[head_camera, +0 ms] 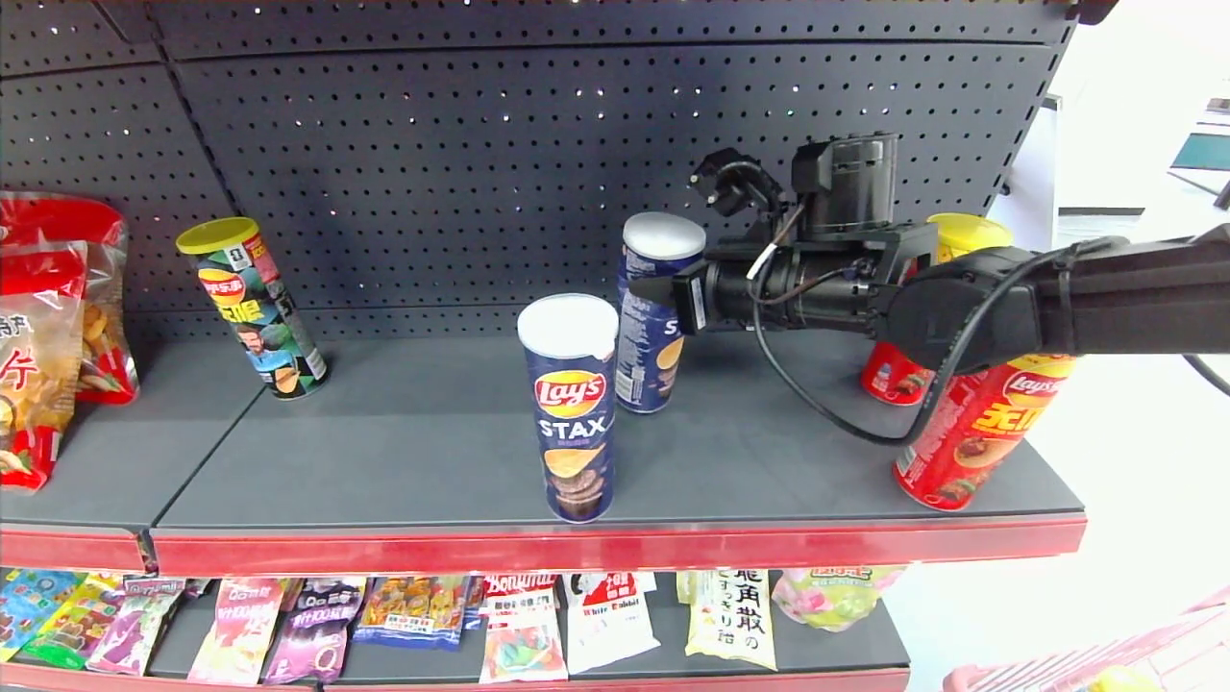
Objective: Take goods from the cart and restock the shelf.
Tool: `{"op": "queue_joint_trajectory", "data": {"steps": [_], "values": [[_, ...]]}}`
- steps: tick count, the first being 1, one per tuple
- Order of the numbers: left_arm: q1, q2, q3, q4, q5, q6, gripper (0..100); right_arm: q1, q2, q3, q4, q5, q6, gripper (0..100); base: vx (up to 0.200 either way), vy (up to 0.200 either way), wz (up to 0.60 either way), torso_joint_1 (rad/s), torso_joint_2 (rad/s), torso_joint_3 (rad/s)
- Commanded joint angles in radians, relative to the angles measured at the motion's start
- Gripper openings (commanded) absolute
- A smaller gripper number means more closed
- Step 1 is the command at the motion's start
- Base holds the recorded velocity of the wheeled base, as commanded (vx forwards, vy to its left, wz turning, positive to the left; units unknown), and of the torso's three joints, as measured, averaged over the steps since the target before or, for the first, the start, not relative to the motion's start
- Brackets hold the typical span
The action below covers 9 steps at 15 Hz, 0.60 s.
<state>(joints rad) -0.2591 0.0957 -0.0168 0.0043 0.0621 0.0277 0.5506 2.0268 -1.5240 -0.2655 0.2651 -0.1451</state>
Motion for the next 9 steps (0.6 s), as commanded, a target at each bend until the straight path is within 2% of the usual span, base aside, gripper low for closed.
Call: {"op": "queue_joint_trajectory", "data": {"steps": [1, 9], "values": [[0.000, 0.004, 0.000, 0.000, 0.001, 0.000, 100, 0.002, 0.033, -0.025, 0.000, 0.000, -0.001, 0, 0.000, 0.000, 0.00, 0.000, 0.00, 0.000], [0.000, 0.004, 0.000, 0.000, 0.001, 0.000, 100, 0.031, 0.073, -0.073, 0.002, 0.000, 0.001, 0, 0.000, 0.000, 0.00, 0.000, 0.00, 0.000]]}}
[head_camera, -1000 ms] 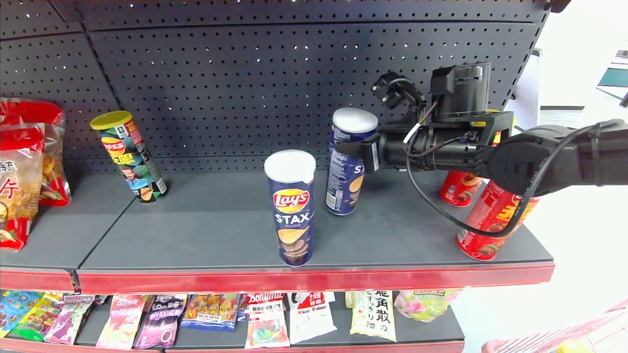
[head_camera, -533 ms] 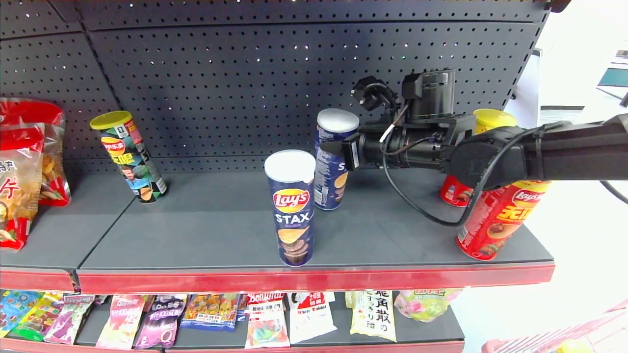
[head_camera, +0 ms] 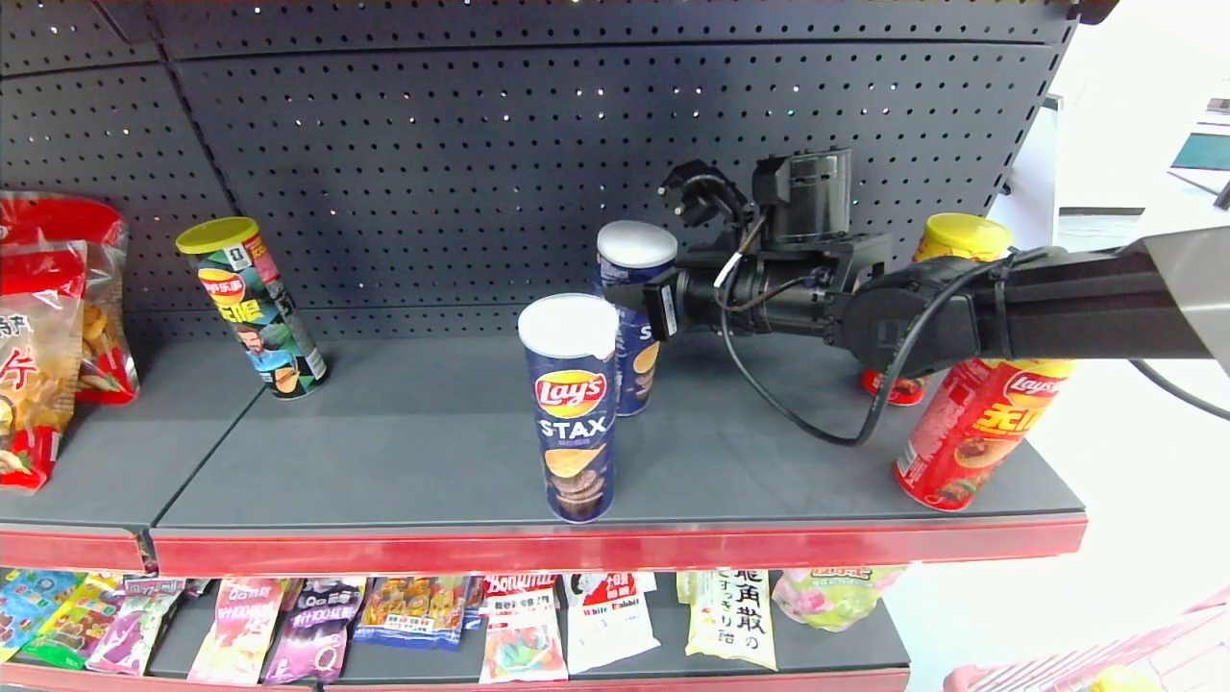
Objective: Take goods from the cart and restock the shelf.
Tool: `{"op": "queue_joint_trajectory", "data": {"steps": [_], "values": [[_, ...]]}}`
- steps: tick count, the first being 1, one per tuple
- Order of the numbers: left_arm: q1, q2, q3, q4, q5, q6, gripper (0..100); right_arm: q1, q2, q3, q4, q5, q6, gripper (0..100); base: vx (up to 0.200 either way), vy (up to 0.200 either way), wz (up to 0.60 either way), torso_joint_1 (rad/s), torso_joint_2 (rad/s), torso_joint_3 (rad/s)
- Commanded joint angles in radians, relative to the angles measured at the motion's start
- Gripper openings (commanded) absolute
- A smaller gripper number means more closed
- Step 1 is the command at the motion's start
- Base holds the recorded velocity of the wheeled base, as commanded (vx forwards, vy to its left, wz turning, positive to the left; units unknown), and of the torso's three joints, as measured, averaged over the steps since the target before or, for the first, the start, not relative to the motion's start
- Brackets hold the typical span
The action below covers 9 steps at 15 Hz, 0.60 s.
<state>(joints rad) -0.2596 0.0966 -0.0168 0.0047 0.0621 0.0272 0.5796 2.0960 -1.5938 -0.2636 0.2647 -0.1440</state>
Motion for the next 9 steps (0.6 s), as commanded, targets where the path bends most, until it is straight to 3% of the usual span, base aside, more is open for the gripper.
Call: {"op": "queue_joint_trajectory", "data": {"steps": [1, 9], "values": [[0.000, 0.003, 0.000, 0.000, 0.001, 0.000, 100, 0.002, 0.009, -0.005, 0.000, -0.001, 0.000, 0, 0.000, 0.000, 0.00, 0.000, 0.00, 0.000], [0.000, 0.003, 0.000, 0.000, 0.001, 0.000, 100, 0.013, 0.016, 0.000, 0.000, -0.001, -0.002, 0, 0.000, 0.000, 0.00, 0.000, 0.00, 0.000]]}}
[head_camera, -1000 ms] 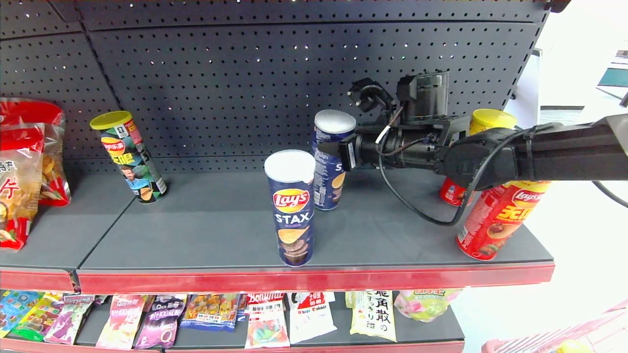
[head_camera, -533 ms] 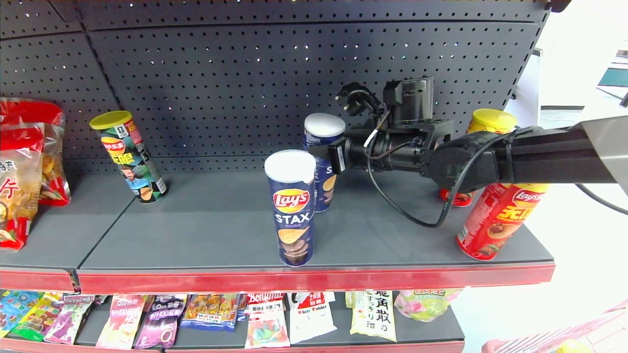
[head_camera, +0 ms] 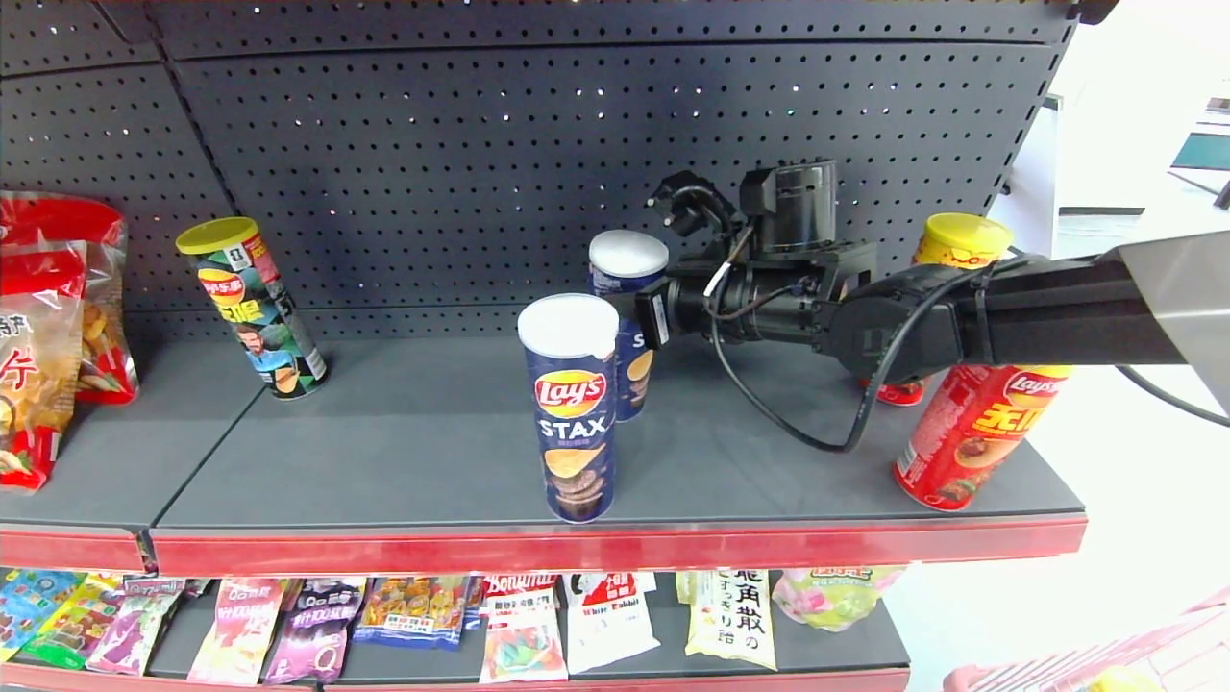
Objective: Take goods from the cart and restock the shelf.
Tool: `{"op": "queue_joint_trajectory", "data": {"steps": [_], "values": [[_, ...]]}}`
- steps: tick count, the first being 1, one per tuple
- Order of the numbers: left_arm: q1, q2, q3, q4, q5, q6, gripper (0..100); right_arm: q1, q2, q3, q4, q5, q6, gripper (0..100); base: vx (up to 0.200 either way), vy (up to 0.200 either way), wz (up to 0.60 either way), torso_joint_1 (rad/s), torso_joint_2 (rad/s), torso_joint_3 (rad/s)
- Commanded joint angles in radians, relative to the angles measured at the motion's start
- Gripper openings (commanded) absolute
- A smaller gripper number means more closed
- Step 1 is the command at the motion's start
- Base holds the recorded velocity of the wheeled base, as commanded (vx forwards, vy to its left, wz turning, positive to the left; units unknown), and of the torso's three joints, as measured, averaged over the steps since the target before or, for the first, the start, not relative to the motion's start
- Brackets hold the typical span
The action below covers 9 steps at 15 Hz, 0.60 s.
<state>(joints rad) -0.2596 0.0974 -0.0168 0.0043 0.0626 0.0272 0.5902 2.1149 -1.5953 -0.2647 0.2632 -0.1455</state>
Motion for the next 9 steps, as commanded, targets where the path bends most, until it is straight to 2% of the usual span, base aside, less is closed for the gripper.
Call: {"op": "queue_joint_trajectory", "data": {"steps": [1, 9], "values": [[0.000, 0.002, 0.000, 0.000, 0.000, 0.000, 100, 0.003, 0.000, -0.002, 0.001, -0.001, 0.000, 100, 0.000, 0.000, 0.00, 0.000, 0.00, 0.000], [0.000, 0.001, 0.000, 0.000, 0.000, 0.000, 100, 0.002, -0.053, 0.034, 0.004, -0.009, 0.007, 100, 0.000, 0.000, 0.00, 0.000, 0.00, 0.000]]}}
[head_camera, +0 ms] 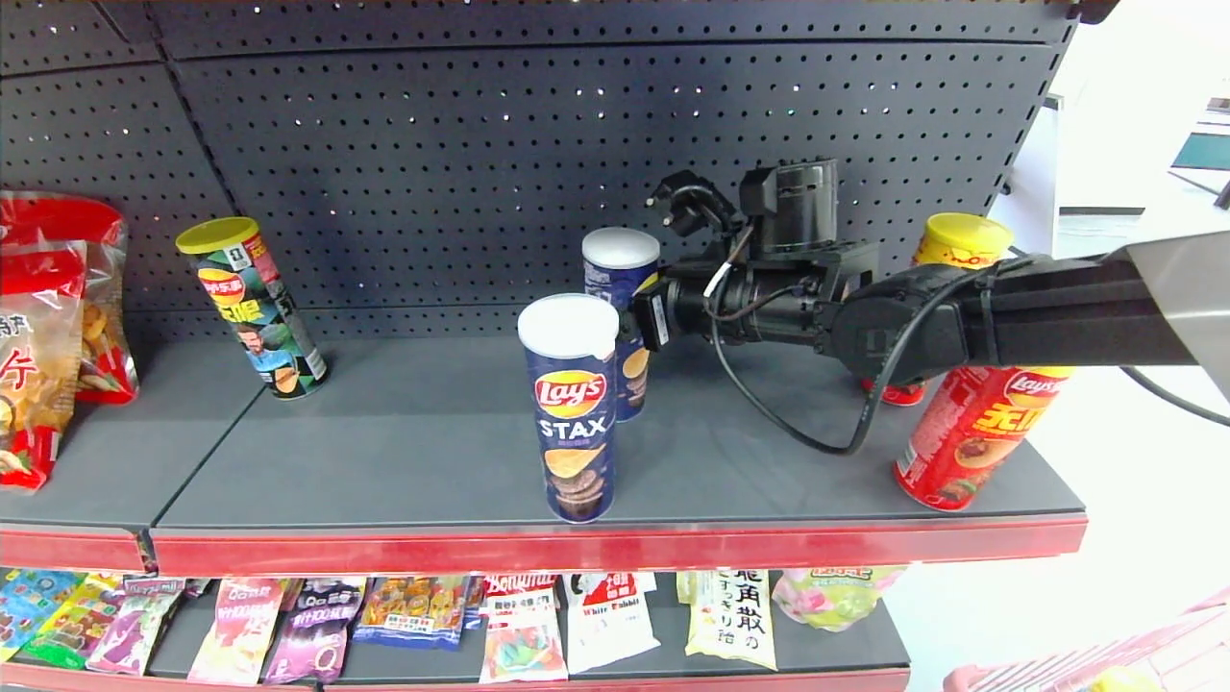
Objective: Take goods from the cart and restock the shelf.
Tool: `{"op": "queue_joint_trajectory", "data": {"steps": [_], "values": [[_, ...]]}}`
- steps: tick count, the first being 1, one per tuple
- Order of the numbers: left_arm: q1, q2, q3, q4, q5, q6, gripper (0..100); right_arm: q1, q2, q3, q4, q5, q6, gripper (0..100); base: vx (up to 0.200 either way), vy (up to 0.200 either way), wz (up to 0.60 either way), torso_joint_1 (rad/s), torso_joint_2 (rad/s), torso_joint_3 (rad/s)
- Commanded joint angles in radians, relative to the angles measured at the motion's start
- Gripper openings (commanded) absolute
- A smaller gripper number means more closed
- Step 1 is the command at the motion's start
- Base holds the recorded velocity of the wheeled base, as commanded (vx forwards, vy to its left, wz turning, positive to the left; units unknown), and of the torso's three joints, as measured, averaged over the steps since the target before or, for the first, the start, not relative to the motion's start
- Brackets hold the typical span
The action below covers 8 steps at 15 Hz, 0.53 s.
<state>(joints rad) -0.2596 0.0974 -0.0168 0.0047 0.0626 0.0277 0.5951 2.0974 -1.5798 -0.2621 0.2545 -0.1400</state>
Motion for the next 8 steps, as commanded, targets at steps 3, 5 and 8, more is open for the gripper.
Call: {"op": "queue_joint_trajectory", "data": {"steps": [3, 5, 8], "values": [[0.000, 0.002, 0.000, 0.000, 0.000, 0.000, 100, -0.023, -0.126, 0.096, 0.004, -0.001, 0.002, 100, 0.000, 0.000, 0.00, 0.000, 0.00, 0.000], [-0.001, 0.002, -0.002, 0.000, 0.000, 0.000, 100, -0.037, -0.174, 0.141, 0.004, -0.001, 0.003, 100, 0.000, 0.000, 0.00, 0.000, 0.00, 0.000], [0.000, 0.001, 0.012, 0.000, -0.043, -0.002, 100, -0.043, -0.264, 0.253, 0.003, -0.003, 0.017, 100, 0.000, 0.000, 0.00, 0.000, 0.00, 0.000]]}}
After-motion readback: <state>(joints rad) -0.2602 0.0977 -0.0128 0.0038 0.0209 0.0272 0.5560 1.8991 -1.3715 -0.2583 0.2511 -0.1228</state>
